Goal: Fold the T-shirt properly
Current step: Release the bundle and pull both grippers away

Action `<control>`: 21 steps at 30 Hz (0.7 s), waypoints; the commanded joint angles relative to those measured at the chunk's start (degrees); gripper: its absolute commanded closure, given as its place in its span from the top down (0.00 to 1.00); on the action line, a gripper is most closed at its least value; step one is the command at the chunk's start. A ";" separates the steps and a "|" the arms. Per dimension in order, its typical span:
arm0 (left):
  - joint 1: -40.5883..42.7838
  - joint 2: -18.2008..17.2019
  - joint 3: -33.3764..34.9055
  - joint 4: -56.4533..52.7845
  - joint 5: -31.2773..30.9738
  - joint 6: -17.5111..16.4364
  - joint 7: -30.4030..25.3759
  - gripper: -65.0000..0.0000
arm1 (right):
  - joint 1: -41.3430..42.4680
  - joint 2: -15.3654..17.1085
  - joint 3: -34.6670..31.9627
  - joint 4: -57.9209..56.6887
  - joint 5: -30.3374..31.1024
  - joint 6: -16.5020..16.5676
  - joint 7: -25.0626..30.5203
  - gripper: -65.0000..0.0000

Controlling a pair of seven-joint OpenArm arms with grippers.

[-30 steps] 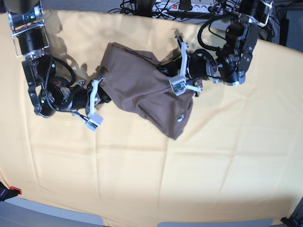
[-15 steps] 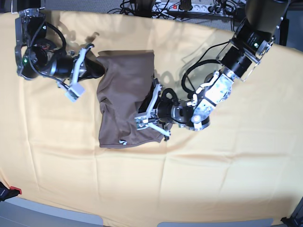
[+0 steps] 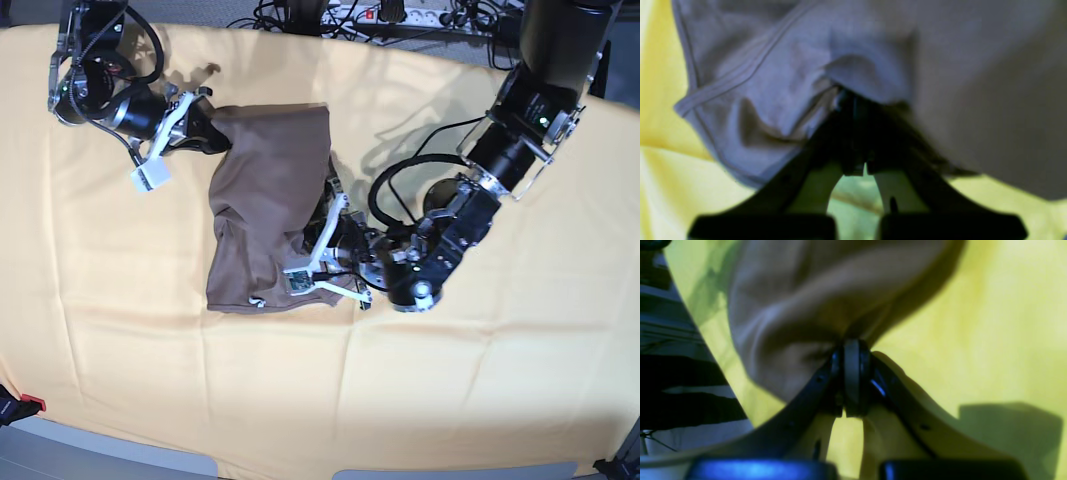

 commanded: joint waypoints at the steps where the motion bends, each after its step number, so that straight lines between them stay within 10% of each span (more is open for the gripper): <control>1: -2.05 -0.81 -2.10 1.73 -2.10 -0.24 -0.57 0.00 | 0.98 0.39 0.39 1.05 1.05 0.32 1.11 0.00; 10: -0.37 -5.60 -24.87 3.41 -27.52 -2.73 2.97 0.00 | 5.03 0.35 0.39 1.05 1.11 0.32 1.22 0.00; 21: 12.07 -8.20 -34.56 3.41 -29.00 -5.07 2.89 0.00 | 4.20 0.37 -4.57 1.05 2.54 0.32 -6.25 0.00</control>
